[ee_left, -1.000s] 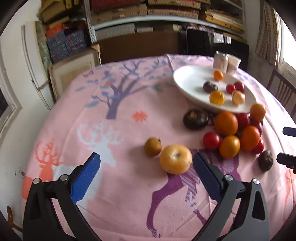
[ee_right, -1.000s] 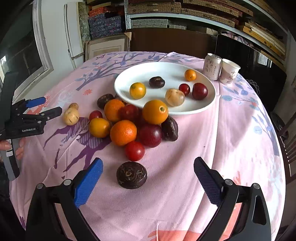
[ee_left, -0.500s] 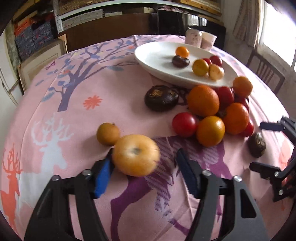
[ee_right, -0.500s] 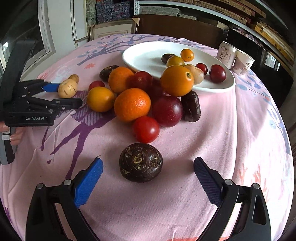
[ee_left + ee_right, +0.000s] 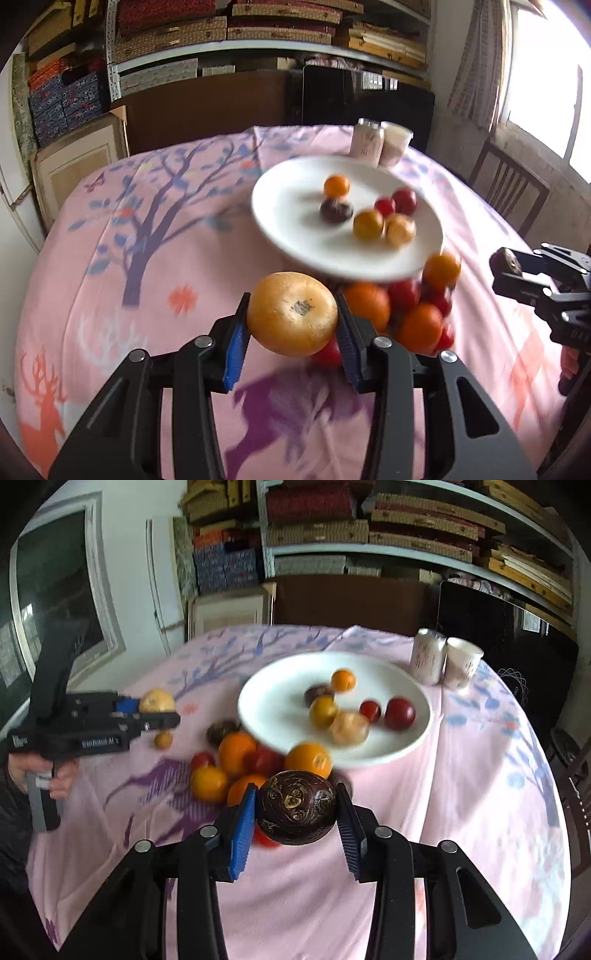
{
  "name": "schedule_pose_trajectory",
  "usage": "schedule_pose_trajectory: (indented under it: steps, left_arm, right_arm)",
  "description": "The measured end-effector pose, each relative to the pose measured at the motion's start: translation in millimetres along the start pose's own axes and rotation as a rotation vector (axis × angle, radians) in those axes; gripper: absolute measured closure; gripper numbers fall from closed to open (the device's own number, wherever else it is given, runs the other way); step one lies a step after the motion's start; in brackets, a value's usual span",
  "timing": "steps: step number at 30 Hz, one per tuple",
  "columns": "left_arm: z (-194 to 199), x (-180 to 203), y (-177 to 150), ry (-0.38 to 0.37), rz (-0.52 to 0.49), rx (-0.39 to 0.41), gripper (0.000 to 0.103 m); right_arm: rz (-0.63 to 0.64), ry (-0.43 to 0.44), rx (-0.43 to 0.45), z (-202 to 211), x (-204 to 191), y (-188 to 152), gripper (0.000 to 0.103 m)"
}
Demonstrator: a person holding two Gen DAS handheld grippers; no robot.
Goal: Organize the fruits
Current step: 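Grasp a pale yellow fruit with the left tool while the right grasps a dark brown fruit, then carry both fruits over the plate and open both tools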
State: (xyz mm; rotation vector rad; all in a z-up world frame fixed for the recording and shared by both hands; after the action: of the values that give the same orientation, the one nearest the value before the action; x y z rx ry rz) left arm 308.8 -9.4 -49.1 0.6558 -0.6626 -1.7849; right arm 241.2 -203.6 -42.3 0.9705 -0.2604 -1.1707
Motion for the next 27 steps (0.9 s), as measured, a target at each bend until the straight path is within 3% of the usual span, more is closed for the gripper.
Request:
schedule_pose_trajectory:
  steps: [4,12,13,14,15,16,19,24,27]
  left_arm:
    - [-20.1,30.0,41.6,-0.088,-0.001,0.082,0.061]
    - [-72.5,49.9,60.1,-0.113,0.038,0.018,0.061]
    - [-75.3,50.1,58.9,-0.095,0.034,0.009,0.061]
    - [-77.6,48.8,57.1,-0.065,0.03,0.003,0.047]
    - [-76.8,43.6,54.1,-0.016,0.025,0.006,0.014]
    - [-73.6,40.1,54.0,0.009,0.03,0.025,0.004]
    - [-50.1,18.9,57.2,0.077,0.06,0.135,0.005]
    - [-18.2,-16.3,36.9,0.11,0.045,0.128,0.004]
    - [-4.7,-40.7,7.5,0.193,0.004,0.094,0.004]
  right_arm:
    - [-0.048,-0.057,0.012,-17.8,40.1,37.5,0.061]
    - [-0.078,-0.088,-0.032,-48.5,72.7,40.4,0.06]
    - [-0.063,-0.094,-0.035,-51.6,72.5,38.6,0.047]
    - [-0.054,-0.123,-0.024,-50.8,73.0,37.3,0.034]
    - [-0.043,-0.149,0.005,-47.4,73.1,36.9,0.013]
    - [-0.035,-0.144,0.029,-43.1,71.1,36.7,0.008]
    - [-0.037,-0.113,0.025,-34.8,64.0,35.2,0.004]
    - [-0.026,-0.123,-0.01,-25.9,41.2,16.6,0.004]
    - [0.033,-0.141,0.025,-25.9,26.2,7.4,0.004]
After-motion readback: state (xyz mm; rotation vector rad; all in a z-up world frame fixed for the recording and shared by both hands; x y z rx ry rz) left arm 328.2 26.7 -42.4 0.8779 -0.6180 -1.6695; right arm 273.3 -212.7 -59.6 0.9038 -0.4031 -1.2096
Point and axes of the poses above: each gripper's, at about its wrist camera, not at the fingertips, and z roughly against the way its jaws point, x to its right, y to its top, the point moved 7 cm from there along -z, roughly the way its jaws point, and after that the axes turned 14 degrees about y, right-handed, at the moved point
